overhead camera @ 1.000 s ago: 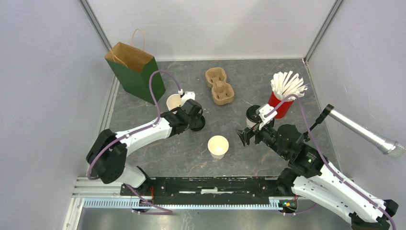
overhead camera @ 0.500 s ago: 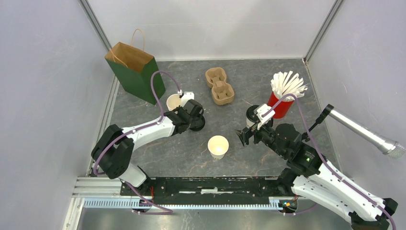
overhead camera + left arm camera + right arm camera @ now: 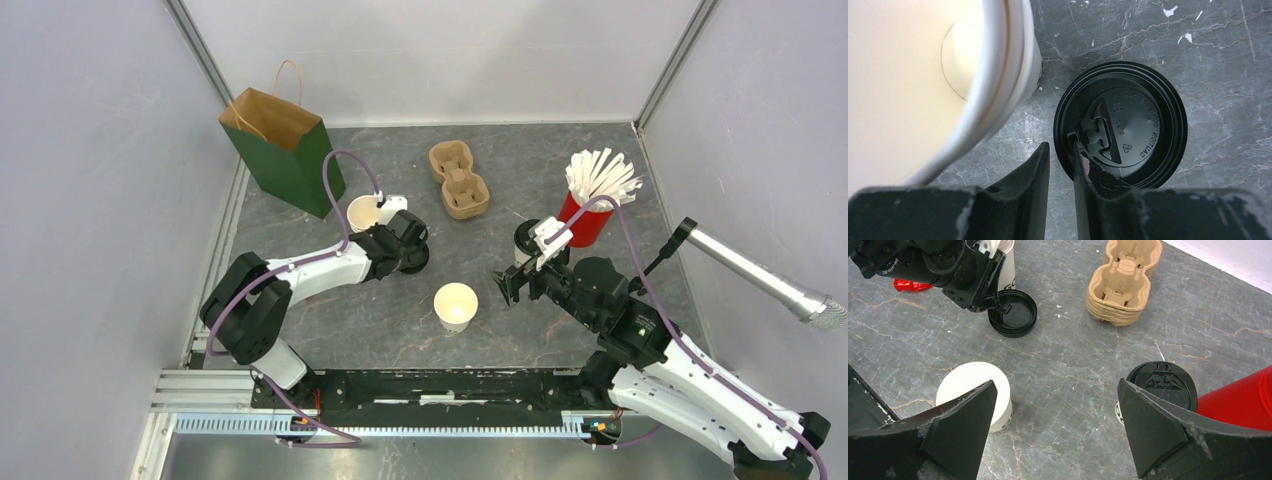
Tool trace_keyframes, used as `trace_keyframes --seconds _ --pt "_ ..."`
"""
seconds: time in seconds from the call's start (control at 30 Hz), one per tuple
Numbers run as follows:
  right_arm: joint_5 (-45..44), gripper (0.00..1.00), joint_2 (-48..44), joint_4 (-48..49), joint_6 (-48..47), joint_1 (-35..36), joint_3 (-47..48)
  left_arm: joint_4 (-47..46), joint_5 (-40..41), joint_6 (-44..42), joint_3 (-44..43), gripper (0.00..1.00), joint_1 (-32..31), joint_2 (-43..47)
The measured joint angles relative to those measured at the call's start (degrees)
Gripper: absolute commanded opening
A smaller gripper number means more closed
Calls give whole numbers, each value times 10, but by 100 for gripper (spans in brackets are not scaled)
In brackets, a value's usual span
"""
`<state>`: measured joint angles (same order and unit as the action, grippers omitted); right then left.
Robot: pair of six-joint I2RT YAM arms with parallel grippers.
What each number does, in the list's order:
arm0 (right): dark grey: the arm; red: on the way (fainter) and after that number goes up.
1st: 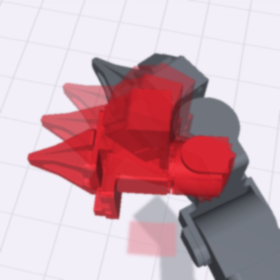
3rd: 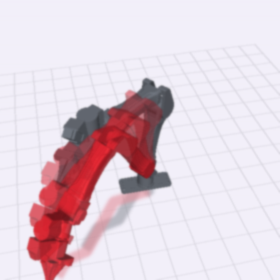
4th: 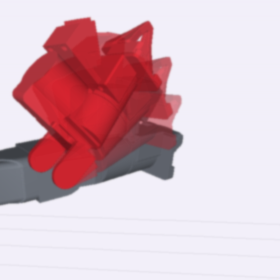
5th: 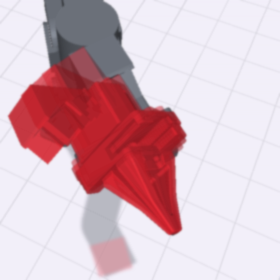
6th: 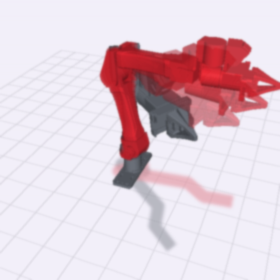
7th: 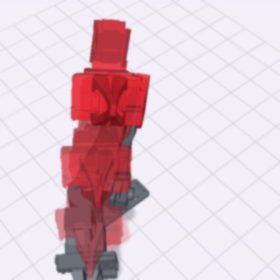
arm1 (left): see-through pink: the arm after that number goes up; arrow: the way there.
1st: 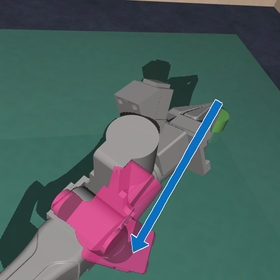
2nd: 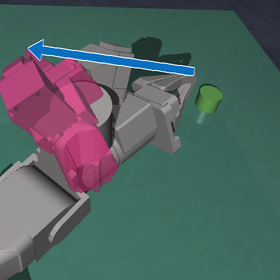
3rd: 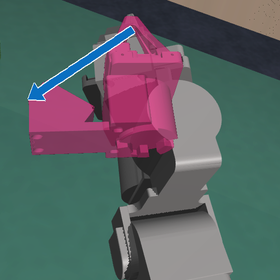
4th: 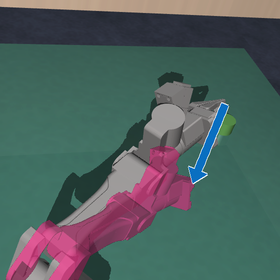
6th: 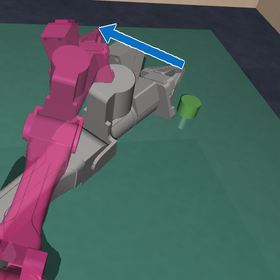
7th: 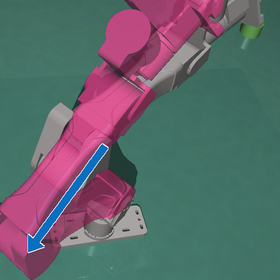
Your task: Pack the takeout coffee
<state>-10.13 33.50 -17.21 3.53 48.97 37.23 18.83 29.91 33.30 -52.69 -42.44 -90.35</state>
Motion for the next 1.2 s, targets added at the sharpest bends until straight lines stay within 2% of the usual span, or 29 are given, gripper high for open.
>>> trace_keyframes --seconds 0.27,0.47,1.2 --pt "0 98 0 0 0 0 0 -8 -1 0 0 17 0 -12" --pt "0 98 2 3 0 0 -3 -8 -5 0 -1 3 1 -12" --pt "8 98 6 37 0 0 -41 -1 -25 -2 -40 2 1 60"
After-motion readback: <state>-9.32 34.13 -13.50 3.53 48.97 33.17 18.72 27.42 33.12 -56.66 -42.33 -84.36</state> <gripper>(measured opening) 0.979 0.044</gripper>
